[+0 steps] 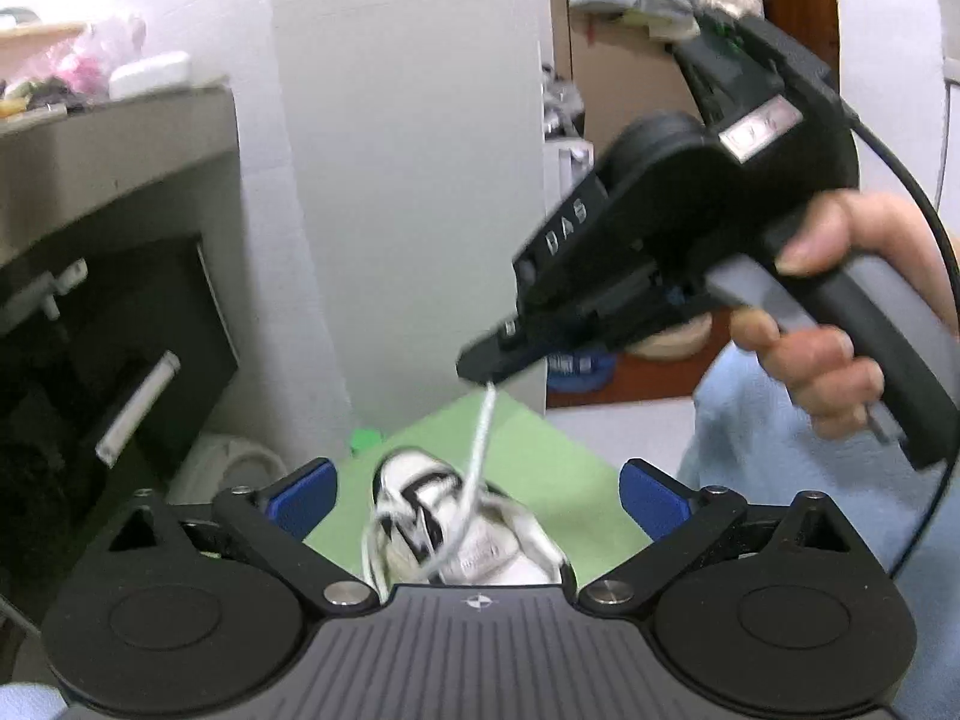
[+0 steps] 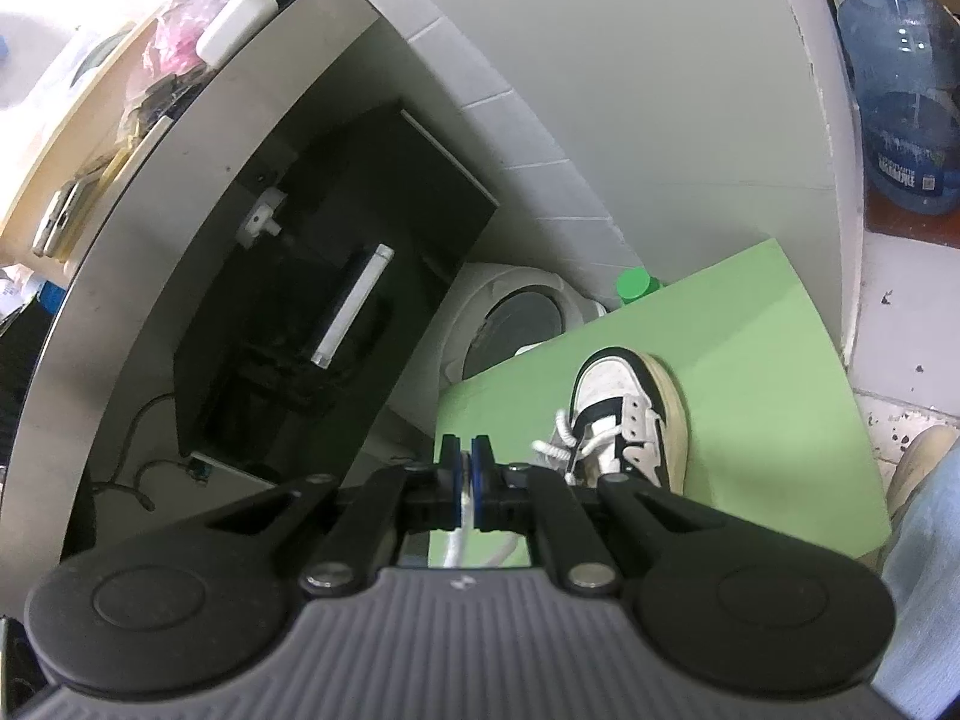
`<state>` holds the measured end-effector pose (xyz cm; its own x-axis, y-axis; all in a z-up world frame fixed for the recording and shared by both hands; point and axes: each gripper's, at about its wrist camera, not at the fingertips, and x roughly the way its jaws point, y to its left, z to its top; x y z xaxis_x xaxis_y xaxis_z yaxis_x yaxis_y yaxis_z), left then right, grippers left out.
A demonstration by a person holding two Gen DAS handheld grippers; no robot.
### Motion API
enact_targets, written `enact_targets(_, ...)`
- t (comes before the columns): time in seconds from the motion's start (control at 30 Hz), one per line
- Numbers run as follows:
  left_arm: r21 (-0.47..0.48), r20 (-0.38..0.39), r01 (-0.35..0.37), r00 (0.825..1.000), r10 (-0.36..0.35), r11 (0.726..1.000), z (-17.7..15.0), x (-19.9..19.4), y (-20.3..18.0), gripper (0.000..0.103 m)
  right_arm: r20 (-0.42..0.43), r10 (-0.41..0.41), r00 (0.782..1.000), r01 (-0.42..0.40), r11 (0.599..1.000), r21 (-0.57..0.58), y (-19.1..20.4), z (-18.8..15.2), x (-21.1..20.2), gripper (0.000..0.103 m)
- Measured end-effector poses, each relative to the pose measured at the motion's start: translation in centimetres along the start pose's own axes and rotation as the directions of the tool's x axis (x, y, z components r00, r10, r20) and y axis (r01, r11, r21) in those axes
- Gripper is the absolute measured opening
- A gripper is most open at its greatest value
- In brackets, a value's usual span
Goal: Lace up shoes with both hands
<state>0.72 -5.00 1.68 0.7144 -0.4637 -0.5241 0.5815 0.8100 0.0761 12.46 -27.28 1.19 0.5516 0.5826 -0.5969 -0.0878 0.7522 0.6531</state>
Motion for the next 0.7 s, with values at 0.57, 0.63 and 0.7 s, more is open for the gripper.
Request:
enact_targets(0.57, -0.011, -0.057, -0.009, 0.998, 0.008, 1.000, 1.7, 3.9, 1.2, 0.005, 0.012, 0.015, 1.000, -0.014, 0.998, -0.065, 2.0, -1.0, -0.5, 0.004)
enact_targets(0.63, -0.047, -0.065, -0.007, 0.998, 0.004, 0.999, 1.6, 4.0, 1.7, 0.005, -0.001, 0.029, 1.000, -0.029, 0.997, -0.070, 2.0, -1.2, -0.3, 0.004)
enact_targets(0.7, -0.051, -0.064, -0.012, 0.998, 0.008, 0.999, 1.5, 3.9, 1.9, 0.005, -0.005, 0.055, 0.998, -0.055, 0.998, -0.040, 1.5, -1.1, -0.3, 0.004)
